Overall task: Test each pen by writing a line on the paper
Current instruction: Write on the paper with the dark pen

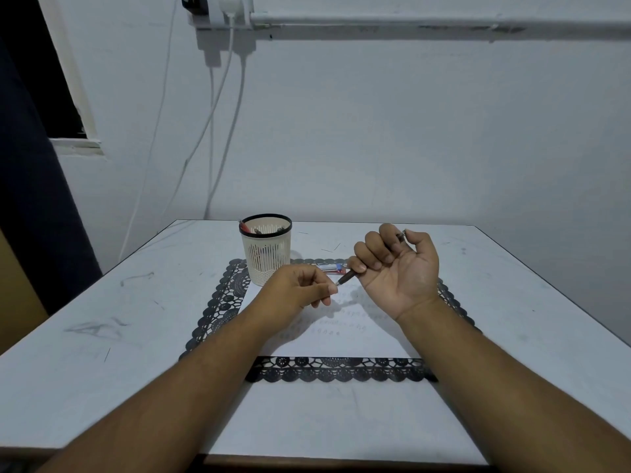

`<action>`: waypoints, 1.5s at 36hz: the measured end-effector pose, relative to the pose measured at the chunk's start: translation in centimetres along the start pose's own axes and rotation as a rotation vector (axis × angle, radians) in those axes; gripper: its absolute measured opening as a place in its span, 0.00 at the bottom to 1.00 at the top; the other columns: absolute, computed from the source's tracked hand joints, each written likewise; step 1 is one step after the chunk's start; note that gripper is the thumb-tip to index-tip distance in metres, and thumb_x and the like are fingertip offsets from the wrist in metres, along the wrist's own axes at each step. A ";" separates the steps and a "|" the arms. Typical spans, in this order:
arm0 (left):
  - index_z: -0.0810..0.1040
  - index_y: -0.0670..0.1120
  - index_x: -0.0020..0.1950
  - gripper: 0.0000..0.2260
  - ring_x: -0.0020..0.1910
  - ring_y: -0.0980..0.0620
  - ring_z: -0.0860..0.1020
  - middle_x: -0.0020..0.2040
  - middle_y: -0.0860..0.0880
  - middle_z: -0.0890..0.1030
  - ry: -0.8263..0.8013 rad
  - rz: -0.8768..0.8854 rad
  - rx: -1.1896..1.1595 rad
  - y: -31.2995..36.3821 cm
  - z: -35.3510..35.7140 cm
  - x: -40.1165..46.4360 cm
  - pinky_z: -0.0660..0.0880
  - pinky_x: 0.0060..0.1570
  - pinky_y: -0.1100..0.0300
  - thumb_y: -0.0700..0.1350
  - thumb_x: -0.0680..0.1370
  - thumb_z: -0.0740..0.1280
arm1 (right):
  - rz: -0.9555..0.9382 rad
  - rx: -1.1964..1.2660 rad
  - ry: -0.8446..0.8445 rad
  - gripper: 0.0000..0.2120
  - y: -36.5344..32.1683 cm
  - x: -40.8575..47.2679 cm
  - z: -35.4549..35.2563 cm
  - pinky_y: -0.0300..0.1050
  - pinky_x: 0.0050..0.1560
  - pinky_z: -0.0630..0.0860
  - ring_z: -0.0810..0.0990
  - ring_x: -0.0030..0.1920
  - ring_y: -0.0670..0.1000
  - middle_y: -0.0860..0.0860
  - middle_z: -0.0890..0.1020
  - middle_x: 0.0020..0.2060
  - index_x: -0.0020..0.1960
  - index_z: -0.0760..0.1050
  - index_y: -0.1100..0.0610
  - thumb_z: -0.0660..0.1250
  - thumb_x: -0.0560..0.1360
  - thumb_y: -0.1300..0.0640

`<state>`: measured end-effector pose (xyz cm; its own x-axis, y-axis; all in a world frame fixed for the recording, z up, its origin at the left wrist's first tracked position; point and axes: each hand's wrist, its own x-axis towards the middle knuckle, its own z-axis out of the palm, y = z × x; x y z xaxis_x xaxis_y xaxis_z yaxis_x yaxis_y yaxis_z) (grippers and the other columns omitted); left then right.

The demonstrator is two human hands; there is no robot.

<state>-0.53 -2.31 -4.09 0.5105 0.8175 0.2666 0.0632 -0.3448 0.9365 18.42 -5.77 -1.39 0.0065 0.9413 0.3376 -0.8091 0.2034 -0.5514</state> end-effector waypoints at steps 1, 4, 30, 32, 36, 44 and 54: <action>0.82 0.43 0.40 0.06 0.34 0.54 0.74 0.35 0.48 0.82 -0.001 0.000 0.001 0.0 0.0 0.0 0.72 0.38 0.66 0.38 0.78 0.73 | 0.002 -0.001 -0.001 0.12 0.0 0.0 0.0 0.47 0.36 0.57 0.53 0.32 0.51 0.49 0.59 0.28 0.33 0.60 0.53 0.55 0.72 0.50; 0.82 0.43 0.40 0.07 0.34 0.55 0.74 0.35 0.48 0.82 0.000 -0.002 -0.003 0.1 0.1 0.0 0.72 0.38 0.67 0.38 0.78 0.73 | 0.003 0.004 -0.003 0.12 0.0 0.0 -0.1 0.46 0.36 0.57 0.53 0.32 0.51 0.49 0.59 0.28 0.33 0.59 0.52 0.55 0.72 0.50; 0.82 0.42 0.40 0.07 0.33 0.56 0.74 0.34 0.49 0.81 -0.017 -0.017 -0.013 0.3 0.2 -0.1 0.72 0.38 0.67 0.37 0.78 0.73 | 0.012 -0.014 -0.027 0.12 -0.2 -0.2 0.1 0.46 0.35 0.60 0.53 0.32 0.51 0.49 0.56 0.29 0.35 0.55 0.52 0.55 0.73 0.50; 0.82 0.42 0.41 0.06 0.33 0.55 0.74 0.34 0.49 0.81 -0.017 -0.023 -0.014 0.3 0.2 -0.1 0.72 0.38 0.67 0.37 0.78 0.73 | 0.014 -0.024 -0.039 0.12 -0.2 -0.1 0.0 0.46 0.35 0.59 0.53 0.32 0.51 0.49 0.56 0.29 0.35 0.55 0.52 0.55 0.73 0.50; 0.82 0.43 0.40 0.07 0.34 0.54 0.74 0.35 0.48 0.81 -0.019 -0.027 -0.014 0.3 0.1 0.0 0.71 0.39 0.66 0.38 0.78 0.73 | 0.018 -0.023 -0.049 0.12 -0.3 -0.1 0.0 0.46 0.36 0.57 0.53 0.31 0.51 0.49 0.55 0.29 0.34 0.55 0.52 0.55 0.73 0.50; 0.82 0.43 0.39 0.08 0.33 0.55 0.74 0.34 0.49 0.81 -0.022 -0.019 -0.020 0.2 0.1 -0.1 0.72 0.38 0.66 0.37 0.78 0.73 | 0.021 -0.024 -0.040 0.12 -0.3 -0.2 0.0 0.46 0.36 0.57 0.54 0.31 0.51 0.49 0.55 0.29 0.35 0.55 0.52 0.54 0.73 0.50; 0.82 0.42 0.40 0.07 0.32 0.56 0.74 0.33 0.49 0.81 -0.025 -0.010 -0.016 0.1 0.1 0.0 0.72 0.38 0.67 0.37 0.78 0.73 | 0.014 -0.042 -0.038 0.12 -0.3 -0.1 0.0 0.47 0.37 0.57 0.54 0.31 0.51 0.49 0.55 0.29 0.34 0.55 0.52 0.55 0.73 0.51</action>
<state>-0.44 -2.41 -4.00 0.5308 0.8093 0.2515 0.0552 -0.3291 0.9427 18.68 -5.94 -1.25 -0.0277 0.9336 0.3573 -0.7836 0.2017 -0.5877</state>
